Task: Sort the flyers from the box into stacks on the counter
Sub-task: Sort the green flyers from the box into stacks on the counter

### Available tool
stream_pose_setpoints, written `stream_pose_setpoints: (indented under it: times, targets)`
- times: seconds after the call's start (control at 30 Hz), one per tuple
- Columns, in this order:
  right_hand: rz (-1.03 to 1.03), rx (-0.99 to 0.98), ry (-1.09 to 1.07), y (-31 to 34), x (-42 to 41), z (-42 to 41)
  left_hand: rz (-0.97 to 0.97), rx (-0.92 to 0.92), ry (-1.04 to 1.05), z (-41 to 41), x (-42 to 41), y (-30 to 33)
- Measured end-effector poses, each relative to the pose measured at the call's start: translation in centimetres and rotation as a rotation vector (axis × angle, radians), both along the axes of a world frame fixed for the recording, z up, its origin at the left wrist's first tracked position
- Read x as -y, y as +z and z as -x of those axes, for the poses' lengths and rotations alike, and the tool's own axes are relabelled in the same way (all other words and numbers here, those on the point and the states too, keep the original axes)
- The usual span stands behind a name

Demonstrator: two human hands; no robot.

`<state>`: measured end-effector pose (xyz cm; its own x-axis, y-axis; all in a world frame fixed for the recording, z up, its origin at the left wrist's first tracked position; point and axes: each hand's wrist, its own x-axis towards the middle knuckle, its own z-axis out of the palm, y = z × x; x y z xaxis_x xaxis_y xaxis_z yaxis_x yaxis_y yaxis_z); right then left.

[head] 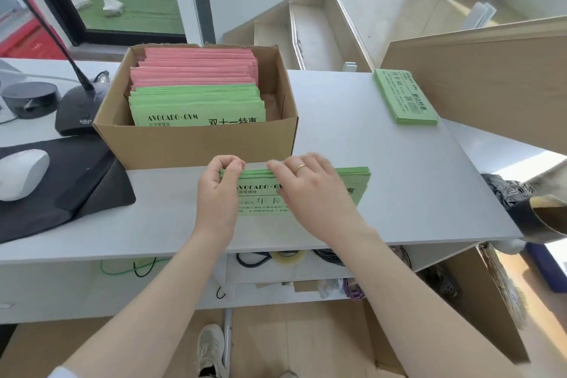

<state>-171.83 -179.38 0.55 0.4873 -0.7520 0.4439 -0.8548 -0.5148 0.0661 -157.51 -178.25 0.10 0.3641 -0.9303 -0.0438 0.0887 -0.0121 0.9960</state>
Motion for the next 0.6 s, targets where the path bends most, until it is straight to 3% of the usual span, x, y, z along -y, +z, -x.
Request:
stream_pose_setpoints:
  times: [0.23,0.43,0.6]
  targets:
    - [0.061,0.050,-0.113,-0.9,-0.3,4.4,0.005,0.111,-0.056,-0.8,-0.1,-0.5]
    - [0.026,0.178,-0.174,-1.1,-0.5,7.3,0.008,0.014,-0.077,-0.6,-0.2,-0.4]
    - [0.084,0.100,-0.256,-0.8,-0.2,5.7,0.066,-0.002,-0.337,-2.3,-0.5,-1.1]
